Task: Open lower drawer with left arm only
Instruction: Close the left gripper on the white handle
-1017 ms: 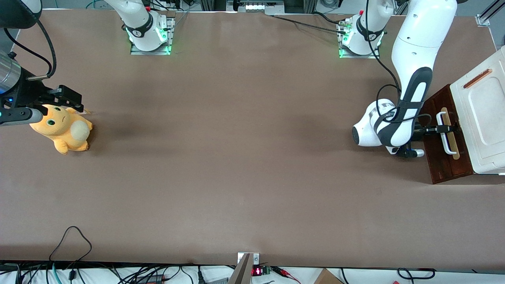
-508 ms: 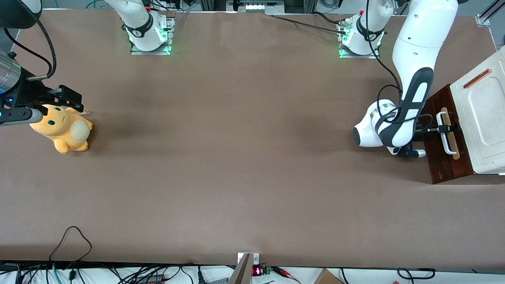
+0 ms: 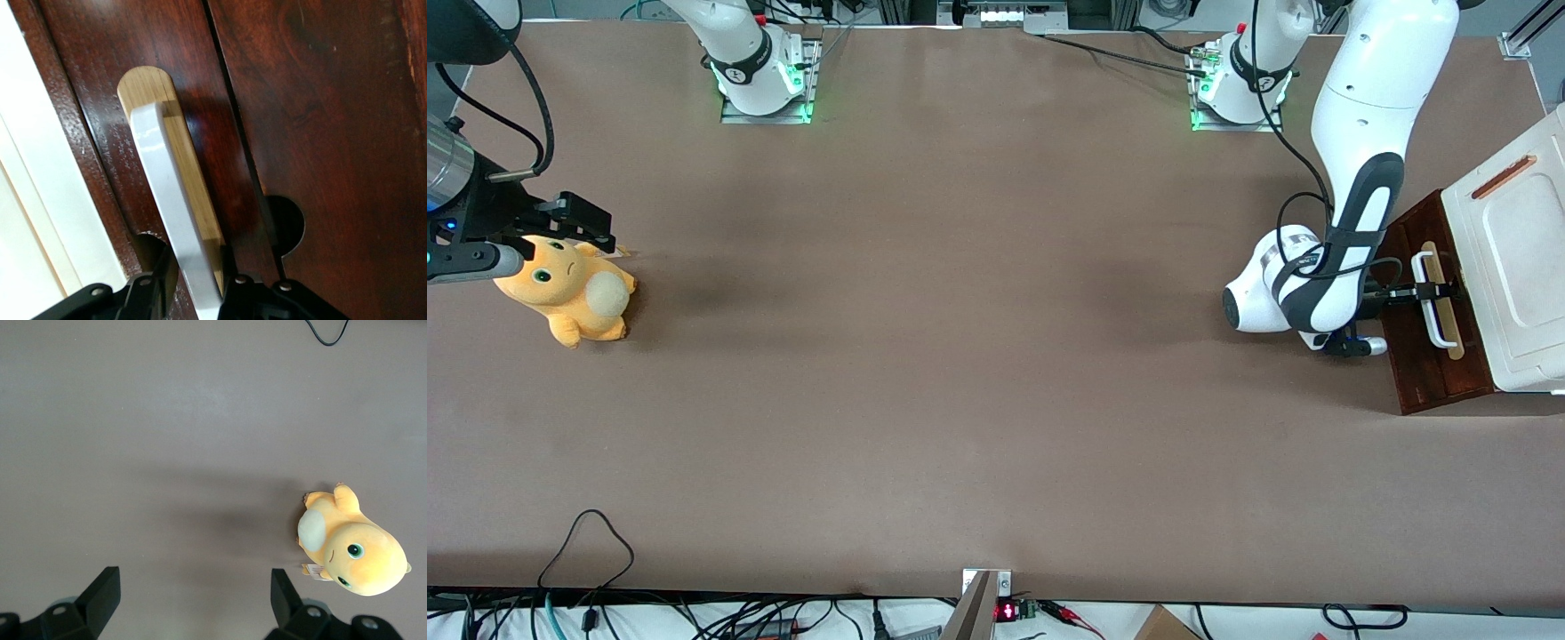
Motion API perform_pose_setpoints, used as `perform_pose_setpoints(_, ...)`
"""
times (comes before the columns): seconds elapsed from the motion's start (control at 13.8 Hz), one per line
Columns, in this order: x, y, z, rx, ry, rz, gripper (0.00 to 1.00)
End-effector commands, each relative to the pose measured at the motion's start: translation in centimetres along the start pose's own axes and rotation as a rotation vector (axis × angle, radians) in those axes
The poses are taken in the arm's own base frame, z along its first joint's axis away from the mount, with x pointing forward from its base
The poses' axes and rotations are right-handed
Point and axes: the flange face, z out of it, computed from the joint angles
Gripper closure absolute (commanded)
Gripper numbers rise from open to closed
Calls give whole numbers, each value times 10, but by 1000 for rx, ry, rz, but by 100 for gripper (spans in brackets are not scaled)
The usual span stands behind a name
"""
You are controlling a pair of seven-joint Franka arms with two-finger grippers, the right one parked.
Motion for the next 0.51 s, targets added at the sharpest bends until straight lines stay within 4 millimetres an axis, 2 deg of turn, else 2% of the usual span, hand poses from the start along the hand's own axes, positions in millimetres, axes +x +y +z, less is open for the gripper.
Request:
perform_pose_setpoints(0.0, 7, -4, 3, 18, 2, -2, 70)
perform_pose_setpoints(0.44, 7, 1, 0, 20, 5, 0, 73)
